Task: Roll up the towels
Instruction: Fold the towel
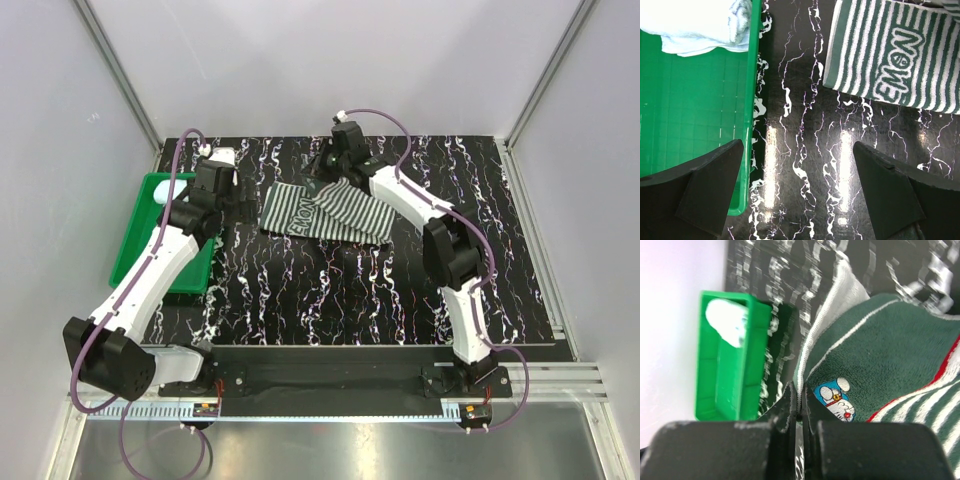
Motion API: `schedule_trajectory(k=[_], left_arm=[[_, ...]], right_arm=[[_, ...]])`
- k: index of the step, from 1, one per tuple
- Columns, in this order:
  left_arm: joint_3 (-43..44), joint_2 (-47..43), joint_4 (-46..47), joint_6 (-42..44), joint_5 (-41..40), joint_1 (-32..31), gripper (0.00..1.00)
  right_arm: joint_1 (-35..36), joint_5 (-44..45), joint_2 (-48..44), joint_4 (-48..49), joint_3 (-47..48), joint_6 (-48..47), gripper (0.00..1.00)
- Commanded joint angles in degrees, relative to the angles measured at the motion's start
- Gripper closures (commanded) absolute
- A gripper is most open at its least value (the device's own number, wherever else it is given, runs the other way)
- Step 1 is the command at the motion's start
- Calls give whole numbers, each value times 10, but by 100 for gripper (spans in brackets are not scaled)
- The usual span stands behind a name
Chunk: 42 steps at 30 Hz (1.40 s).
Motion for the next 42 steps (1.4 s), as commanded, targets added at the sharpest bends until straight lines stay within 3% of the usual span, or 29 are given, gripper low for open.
schedule_trajectory(k=[1,8,16,17,18,21,28,34,42], left_arm=[[1,-1,13,-7,-24,1,1],[-1,-4,15,-9,-32,2,1],[-1,-7,11,-14,-45,9,1],[-1,-7,10,-14,-46,11,1],[-1,-6,10,-14,-45,12,1],[0,-7,11,-15,-41,16,1],[-1,-4,9,-15,-43,21,1],[-1,0,10,-14,-45,24,1],[0,5,12,-10,-28,24,1]], right_arm=[[20,32,-23,100,13,0,100],[57,20,0,106,33,-13,100],[105,-22,13,217,-62,6,100],[109,-33,27,216,-60,8,98],[113,-38,36,216,-54,13,78],[118,-45,73,194,-29,17,40],[114,-35,64,151,-2,-5,29],[90,4,-32,58,-16,-35,22],[19,135,-224,-82,-201,-57,20]])
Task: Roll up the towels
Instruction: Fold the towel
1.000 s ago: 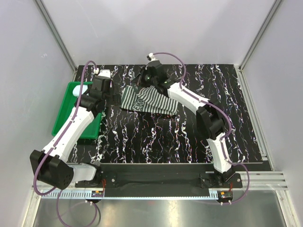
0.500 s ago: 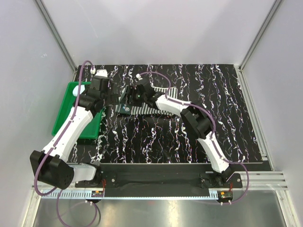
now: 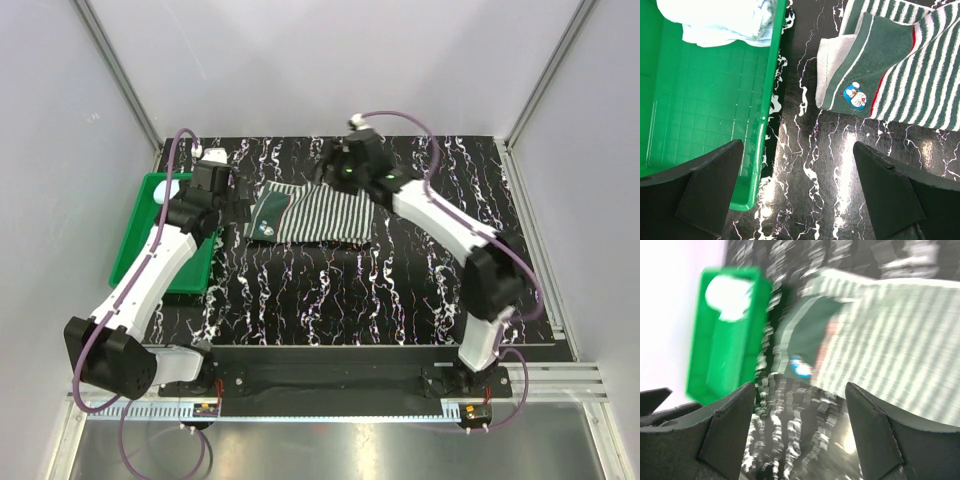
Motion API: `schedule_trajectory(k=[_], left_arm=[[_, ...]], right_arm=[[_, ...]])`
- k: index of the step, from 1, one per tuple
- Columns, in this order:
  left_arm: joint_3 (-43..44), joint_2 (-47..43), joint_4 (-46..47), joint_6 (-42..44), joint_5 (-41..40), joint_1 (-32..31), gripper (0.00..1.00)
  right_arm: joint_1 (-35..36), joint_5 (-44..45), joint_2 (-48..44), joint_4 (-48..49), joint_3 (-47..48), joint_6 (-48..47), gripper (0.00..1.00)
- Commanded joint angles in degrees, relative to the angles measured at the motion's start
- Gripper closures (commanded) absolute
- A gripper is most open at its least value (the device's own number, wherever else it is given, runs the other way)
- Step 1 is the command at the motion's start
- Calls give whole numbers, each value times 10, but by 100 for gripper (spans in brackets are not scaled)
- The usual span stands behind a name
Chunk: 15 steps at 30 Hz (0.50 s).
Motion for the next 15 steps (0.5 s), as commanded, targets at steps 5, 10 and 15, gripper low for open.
schedule_trajectory(k=[5,10,15], left_arm=[[4,5,19,4,6,3,1],[4,20,14,8,11,1,1],[13,46,4,10,14,-1,1]], right_arm=[[-57,95,-138,-102,-193,-11,21],[-92,143,-105,-178,-187,-6,25],[-116,86,-69,-154,-204,-9,30]])
